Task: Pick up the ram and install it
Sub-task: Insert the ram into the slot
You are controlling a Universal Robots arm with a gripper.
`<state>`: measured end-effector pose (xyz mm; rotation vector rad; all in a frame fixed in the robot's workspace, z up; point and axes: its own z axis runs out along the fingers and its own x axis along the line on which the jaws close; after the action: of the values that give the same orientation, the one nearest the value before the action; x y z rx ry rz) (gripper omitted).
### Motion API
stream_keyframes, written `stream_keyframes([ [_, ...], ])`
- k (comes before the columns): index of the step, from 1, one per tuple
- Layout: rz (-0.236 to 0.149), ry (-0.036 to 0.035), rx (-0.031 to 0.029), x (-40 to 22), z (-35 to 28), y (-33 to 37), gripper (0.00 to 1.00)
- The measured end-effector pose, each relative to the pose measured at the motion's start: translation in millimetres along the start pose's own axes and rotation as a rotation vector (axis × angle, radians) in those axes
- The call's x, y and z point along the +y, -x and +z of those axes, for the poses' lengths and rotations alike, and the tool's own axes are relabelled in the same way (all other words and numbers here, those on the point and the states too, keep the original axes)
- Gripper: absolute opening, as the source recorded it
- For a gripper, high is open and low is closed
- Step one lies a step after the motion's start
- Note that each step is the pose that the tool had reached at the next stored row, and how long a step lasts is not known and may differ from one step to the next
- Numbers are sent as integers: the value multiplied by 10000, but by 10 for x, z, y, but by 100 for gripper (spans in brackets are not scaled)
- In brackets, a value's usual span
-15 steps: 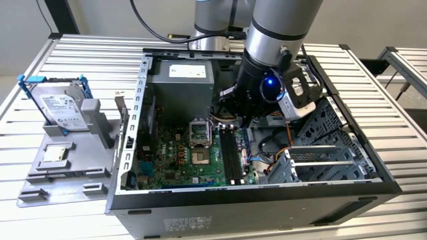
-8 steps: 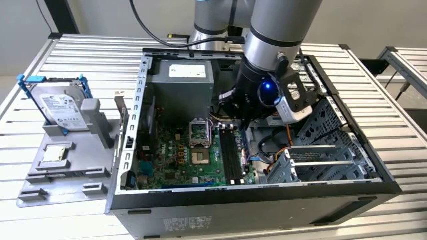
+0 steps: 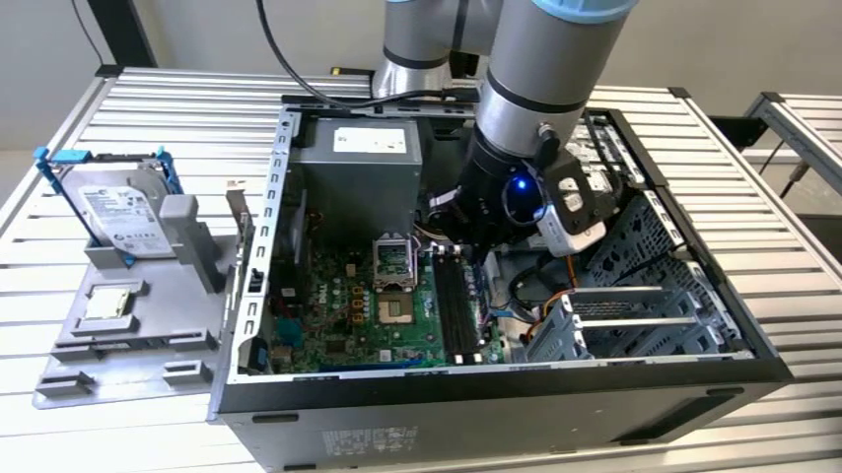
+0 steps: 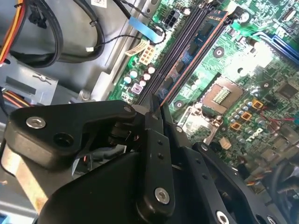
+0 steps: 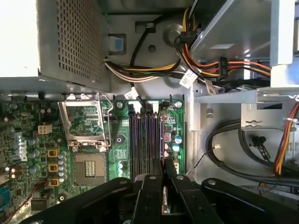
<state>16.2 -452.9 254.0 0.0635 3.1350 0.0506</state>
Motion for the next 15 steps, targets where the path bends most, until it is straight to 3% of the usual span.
stream_keyframes([
  [8,-6,-3,-60,-8,142,-1,0],
  [12,-269,-2,13,-27,192,-2,0],
  [15,-298,-22,15,-35,262,-10,0],
])
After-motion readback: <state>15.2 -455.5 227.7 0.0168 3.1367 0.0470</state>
